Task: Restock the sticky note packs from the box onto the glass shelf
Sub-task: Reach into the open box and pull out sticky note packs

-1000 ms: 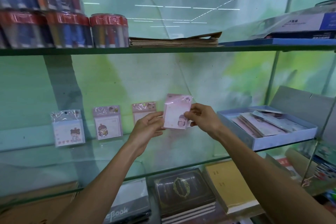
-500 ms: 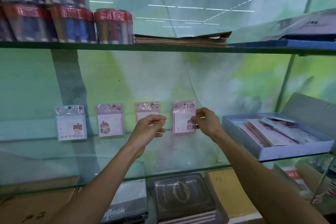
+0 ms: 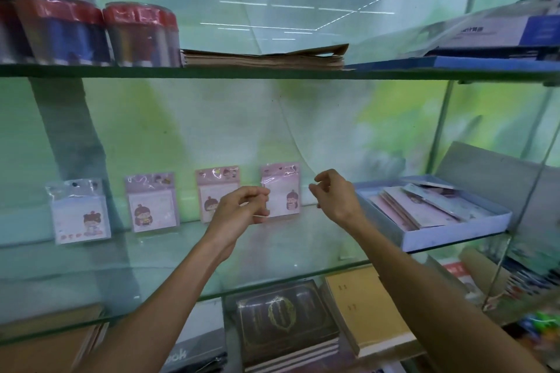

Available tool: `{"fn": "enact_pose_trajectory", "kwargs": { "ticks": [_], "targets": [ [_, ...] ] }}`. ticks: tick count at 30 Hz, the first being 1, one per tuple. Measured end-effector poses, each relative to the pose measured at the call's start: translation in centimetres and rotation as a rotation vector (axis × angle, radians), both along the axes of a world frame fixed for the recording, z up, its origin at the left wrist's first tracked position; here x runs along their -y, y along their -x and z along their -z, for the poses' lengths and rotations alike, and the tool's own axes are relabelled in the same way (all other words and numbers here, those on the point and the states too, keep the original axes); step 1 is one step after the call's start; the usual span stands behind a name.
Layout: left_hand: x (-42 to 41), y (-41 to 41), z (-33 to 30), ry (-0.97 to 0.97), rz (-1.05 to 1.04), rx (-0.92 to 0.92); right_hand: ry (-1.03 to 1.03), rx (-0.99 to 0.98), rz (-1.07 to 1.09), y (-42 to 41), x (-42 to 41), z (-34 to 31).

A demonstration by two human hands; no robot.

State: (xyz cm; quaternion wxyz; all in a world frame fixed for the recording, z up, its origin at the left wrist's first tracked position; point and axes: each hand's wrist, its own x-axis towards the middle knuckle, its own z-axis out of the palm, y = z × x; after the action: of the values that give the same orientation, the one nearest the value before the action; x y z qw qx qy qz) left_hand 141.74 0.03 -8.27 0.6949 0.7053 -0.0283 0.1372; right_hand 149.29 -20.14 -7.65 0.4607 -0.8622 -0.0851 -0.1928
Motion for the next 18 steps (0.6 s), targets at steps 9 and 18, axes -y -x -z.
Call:
{"fn": "enact_pose_trajectory", "kwargs": {
  "ticks": [9, 18],
  "targets": [
    [8.0, -2.0, -0.4, 0.044, 0.195, 0.034, 0.207, 0.295, 0.174, 4.0, 8.5, -0.8],
    [14.3, -2.7, -0.3, 0.038, 0.336, 0.041, 0.52, 0.086, 0.493, 5.4, 17.0, -0.2]
  ]
}}
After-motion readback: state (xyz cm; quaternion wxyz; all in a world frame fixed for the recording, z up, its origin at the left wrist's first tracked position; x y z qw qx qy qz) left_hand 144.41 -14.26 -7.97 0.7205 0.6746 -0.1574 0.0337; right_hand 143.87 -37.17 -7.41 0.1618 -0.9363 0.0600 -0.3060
